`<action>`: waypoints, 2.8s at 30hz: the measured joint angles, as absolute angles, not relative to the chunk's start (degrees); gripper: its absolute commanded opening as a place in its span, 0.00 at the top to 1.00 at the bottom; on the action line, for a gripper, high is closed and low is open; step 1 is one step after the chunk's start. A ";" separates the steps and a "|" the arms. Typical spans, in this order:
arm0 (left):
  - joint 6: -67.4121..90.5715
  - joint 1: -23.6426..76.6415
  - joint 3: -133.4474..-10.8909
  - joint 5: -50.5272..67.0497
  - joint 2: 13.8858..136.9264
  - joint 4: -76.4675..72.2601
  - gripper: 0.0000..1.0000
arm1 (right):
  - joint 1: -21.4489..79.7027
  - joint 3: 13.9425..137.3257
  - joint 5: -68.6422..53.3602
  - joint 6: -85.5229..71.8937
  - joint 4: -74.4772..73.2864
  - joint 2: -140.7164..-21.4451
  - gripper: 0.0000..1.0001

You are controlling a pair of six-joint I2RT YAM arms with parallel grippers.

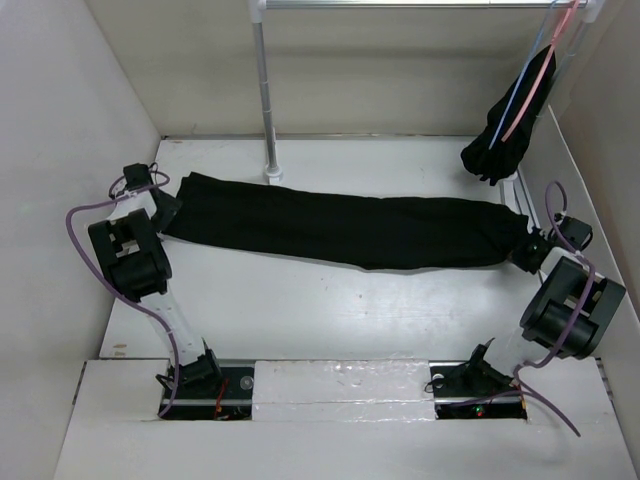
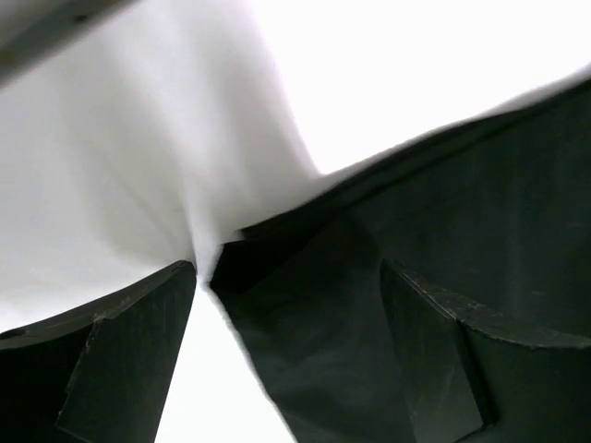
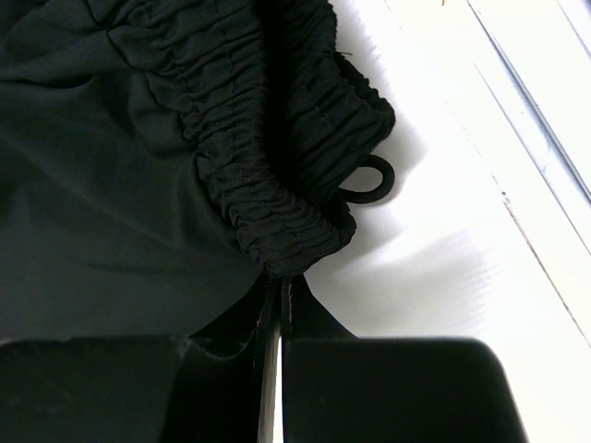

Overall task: Place the trousers on the hanger
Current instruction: Fold the trousers at the center of the board.

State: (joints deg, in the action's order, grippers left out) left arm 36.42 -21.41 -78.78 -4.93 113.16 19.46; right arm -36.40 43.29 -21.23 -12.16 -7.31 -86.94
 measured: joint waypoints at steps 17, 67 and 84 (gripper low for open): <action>36.40 -15.42 -90.72 -14.83 121.10 30.02 0.21 | -36.40 41.52 -26.83 -11.29 -3.29 -89.84 1.00; 36.25 -13.47 -63.33 -14.96 84.20 30.17 0.22 | -41.41 44.29 -17.82 -3.46 -30.79 -73.84 0.00; 40.01 28.67 -60.38 -4.97 89.65 18.98 0.23 | -42.35 37.45 -21.06 -14.44 -9.69 -82.83 0.70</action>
